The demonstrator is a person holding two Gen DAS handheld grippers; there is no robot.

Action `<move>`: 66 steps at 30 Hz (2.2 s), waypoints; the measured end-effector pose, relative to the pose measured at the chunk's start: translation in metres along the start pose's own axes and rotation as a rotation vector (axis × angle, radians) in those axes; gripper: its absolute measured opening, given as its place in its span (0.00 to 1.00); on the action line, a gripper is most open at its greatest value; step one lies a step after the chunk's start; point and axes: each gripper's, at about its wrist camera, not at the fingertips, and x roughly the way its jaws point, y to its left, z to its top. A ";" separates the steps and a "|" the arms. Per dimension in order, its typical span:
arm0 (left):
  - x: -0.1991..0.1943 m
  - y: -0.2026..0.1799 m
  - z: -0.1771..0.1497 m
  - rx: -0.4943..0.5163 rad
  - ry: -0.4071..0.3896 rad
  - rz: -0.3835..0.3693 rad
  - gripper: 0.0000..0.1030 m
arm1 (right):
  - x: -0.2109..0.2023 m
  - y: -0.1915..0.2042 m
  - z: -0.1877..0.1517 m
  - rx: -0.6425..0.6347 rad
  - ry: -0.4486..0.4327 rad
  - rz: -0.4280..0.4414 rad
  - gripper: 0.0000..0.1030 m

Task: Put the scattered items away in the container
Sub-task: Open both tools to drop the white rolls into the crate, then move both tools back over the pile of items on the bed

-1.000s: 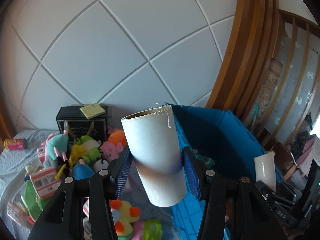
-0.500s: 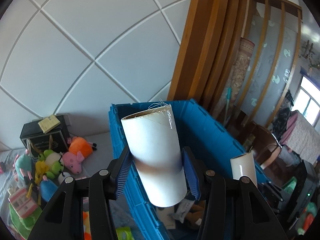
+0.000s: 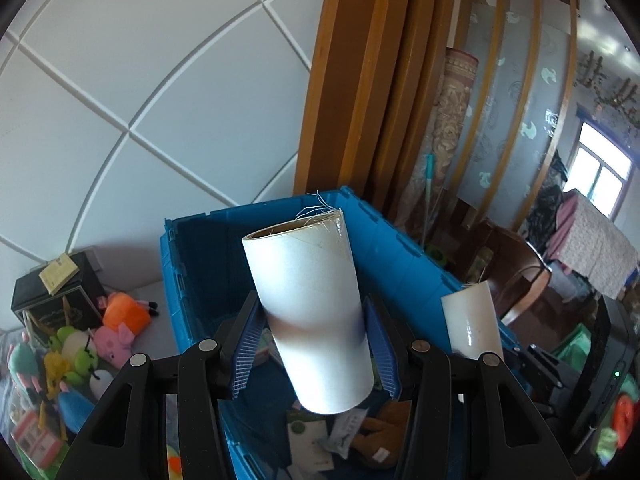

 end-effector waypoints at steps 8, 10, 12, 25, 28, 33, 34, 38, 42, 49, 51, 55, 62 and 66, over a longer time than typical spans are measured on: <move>0.022 -0.019 0.013 0.021 0.009 -0.044 0.48 | 0.009 -0.010 0.010 -0.005 -0.004 -0.034 0.43; 0.026 -0.021 0.014 0.019 0.014 -0.050 0.48 | 0.010 -0.011 0.012 -0.007 -0.007 -0.041 0.43; 0.028 -0.023 0.014 0.022 0.016 -0.052 0.48 | 0.011 -0.012 0.014 -0.005 -0.008 -0.043 0.43; 0.039 -0.025 0.020 0.029 0.029 -0.051 0.52 | 0.018 -0.018 0.018 0.018 -0.004 -0.073 0.46; 0.037 -0.022 0.022 0.013 -0.005 -0.028 0.93 | 0.018 -0.021 0.024 0.021 -0.017 -0.085 0.65; 0.035 -0.017 0.026 0.022 -0.015 -0.025 0.93 | 0.019 -0.024 0.026 0.031 -0.020 -0.093 0.65; 0.035 -0.016 0.026 0.020 -0.013 -0.025 0.93 | 0.019 -0.024 0.025 0.034 -0.018 -0.093 0.65; 0.034 -0.009 0.022 0.014 -0.004 -0.022 0.93 | 0.018 -0.024 0.021 0.036 -0.011 -0.090 0.65; 0.028 -0.001 0.018 0.005 -0.004 -0.020 0.93 | 0.013 -0.017 0.016 0.029 -0.007 -0.081 0.65; 0.012 0.010 0.006 -0.002 -0.007 -0.004 0.93 | 0.002 -0.001 0.014 0.011 -0.012 -0.054 0.65; 0.006 0.013 0.001 -0.004 -0.009 -0.001 0.93 | -0.001 0.004 0.015 0.005 -0.018 -0.047 0.65; -0.005 0.024 -0.008 -0.025 -0.011 0.009 0.93 | -0.008 0.013 0.018 -0.008 -0.028 -0.031 0.65; -0.028 0.045 -0.028 -0.062 -0.023 0.039 0.93 | -0.019 0.037 0.015 -0.049 -0.040 0.013 0.65; -0.042 0.060 -0.044 -0.096 -0.024 0.055 0.93 | -0.027 0.054 0.012 -0.074 -0.048 0.036 0.65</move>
